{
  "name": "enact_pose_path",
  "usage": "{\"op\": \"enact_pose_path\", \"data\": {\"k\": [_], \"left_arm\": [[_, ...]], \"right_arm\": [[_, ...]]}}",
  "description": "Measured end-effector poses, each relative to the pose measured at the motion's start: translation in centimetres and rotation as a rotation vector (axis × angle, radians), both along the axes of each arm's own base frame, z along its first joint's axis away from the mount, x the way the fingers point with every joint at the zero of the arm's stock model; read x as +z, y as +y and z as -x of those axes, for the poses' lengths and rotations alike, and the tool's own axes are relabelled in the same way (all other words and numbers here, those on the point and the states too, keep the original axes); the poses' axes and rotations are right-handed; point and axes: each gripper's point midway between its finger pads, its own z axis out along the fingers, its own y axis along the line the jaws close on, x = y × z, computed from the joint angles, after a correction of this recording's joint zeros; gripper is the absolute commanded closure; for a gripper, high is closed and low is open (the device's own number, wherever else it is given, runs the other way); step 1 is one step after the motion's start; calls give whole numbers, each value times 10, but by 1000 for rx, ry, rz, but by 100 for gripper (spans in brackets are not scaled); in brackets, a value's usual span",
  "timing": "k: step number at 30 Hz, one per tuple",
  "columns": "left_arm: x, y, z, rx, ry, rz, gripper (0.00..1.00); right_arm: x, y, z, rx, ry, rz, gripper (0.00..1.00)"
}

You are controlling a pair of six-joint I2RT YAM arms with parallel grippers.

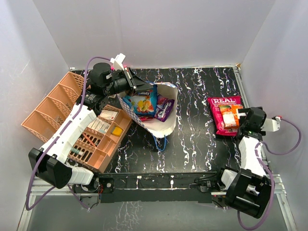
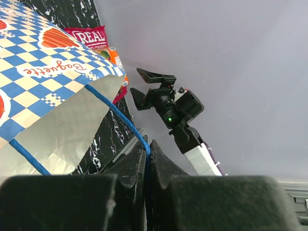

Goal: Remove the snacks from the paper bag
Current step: Place the snack at the center of the board, then pick up the snack from the paper bag.

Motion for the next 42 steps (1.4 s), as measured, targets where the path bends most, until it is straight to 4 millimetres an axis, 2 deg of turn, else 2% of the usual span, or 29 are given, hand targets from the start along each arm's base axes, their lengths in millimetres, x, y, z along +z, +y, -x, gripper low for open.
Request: {"op": "enact_pose_path", "data": {"k": [6,9,11,13,15,16,19,23,28,32,37,42], "left_arm": [[0,0,1,-6,-1,0,100],[0,0,1,-8,-1,1,100],[0,0,1,-8,-2,1,100],[1,0,1,-8,-2,1,100],[2,0,1,-8,-4,2,100],[2,0,2,-8,-3,2,100],[4,0,2,-8,-8,5,100],[5,0,1,-8,-9,7,100],[5,0,1,-8,-9,7,100],[5,0,1,-8,-9,7,100],[5,0,1,-8,-9,7,100],[6,0,1,-8,-9,8,100]], "right_arm": [[40,27,-38,262,-80,27,9],[67,59,-64,465,-131,73,9],[86,94,-78,625,-162,126,8],[106,142,-87,824,-204,185,8],[124,189,-88,1009,-255,237,8],[134,219,-84,1126,-294,267,8],[147,271,-67,1341,-369,309,8],[157,322,-36,1552,-444,343,8],[171,379,14,1765,-548,396,8],[178,402,38,1843,-599,438,9],[177,418,46,1880,-618,438,17],[159,449,52,1919,-587,437,22]]}}
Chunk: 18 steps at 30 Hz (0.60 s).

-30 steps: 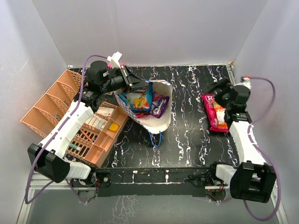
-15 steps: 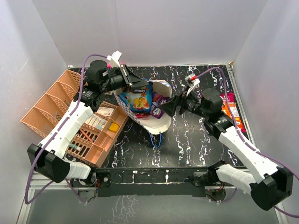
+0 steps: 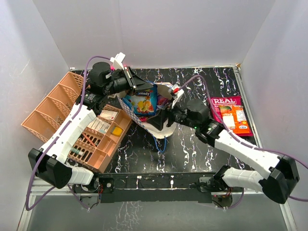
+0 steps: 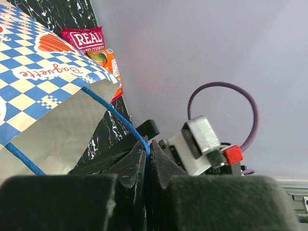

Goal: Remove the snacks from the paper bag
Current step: Pick up the snack from the paper bag.

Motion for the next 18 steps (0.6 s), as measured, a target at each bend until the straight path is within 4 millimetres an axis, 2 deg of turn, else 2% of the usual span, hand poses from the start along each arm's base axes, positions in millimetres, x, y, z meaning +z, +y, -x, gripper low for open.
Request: {"op": "enact_pose_path", "data": {"k": [2,5,11,18], "left_arm": [[0,0,0,0,0,0,100],[0,0,0,0,0,0,100],[1,0,0,0,0,1,100],[4,0,0,1,-1,6,100]], "right_arm": [[-10,11,-4,-29,8,20,22],[-28,18,-22,-140,19,55,22],[-64,18,-66,-417,35,101,18],[-87,16,-113,-640,-11,72,12]]}}
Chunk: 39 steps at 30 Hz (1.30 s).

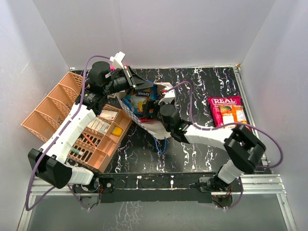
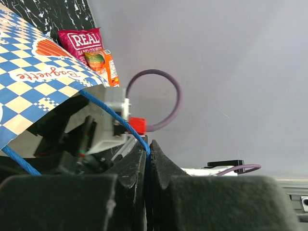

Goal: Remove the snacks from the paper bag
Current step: Pick up the snack from the paper bag.

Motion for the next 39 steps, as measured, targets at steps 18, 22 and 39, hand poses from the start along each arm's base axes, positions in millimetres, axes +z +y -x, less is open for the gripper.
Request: {"op": "enact_pose_path", "data": {"k": [18,22,39], "left_arm": [[0,-1,2,-8,15,4,100],[0,-1,2,-9,16,5,100],[-9,1,2,2,44,-10,100]], "right_arm": [[-38,14,-81,-247,-145,110,0],[-32,13,-96,-262,-173,112,0],[-50,39,-120,40,-181,33,72]]}}
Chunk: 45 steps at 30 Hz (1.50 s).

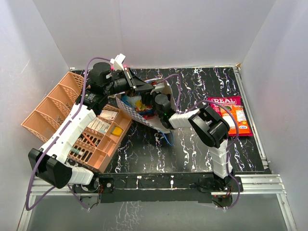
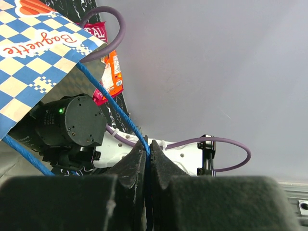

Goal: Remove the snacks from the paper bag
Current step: Pick up the snack from the paper bag.

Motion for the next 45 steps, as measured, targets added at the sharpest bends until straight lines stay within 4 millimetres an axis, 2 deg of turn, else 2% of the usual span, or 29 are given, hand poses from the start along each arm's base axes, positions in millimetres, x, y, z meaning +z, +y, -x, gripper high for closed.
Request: {"op": "enact_pose_path", "data": {"k": [2,5,11,14,17,21,25,29,36,38,45], "left_arm": [[0,0,0,0,0,0,100],[0,0,0,1,1,-1,100],[1,0,1,0,-3,1,100],[1,0,1,0,-3,1,100],[1,0,1,0,-6,-1,100],[1,1,1,-1,-10,-3,100],[1,1,1,-1,-13,-5,100],[1,0,1,-2,-14,-5,100],[1,0,1,-2,-12,-5,100],[1,0,1,-2,-12,-5,100],[3,0,2,-8,-20,0,100]], "right_arm": [[1,4,2,22,4,-19,83],[2,7,8,52,12,-47,92],[14,11,29,136,63,-113,93],[23,9,47,160,103,-137,93],[33,0,70,149,142,-151,93],[41,-20,90,89,175,-161,93],[42,-48,99,3,180,-176,93],[47,-56,101,-21,169,-191,92],[41,-53,103,-19,209,-201,77],[37,-48,105,-18,239,-198,63],[11,-34,129,-23,336,-164,30]]}}
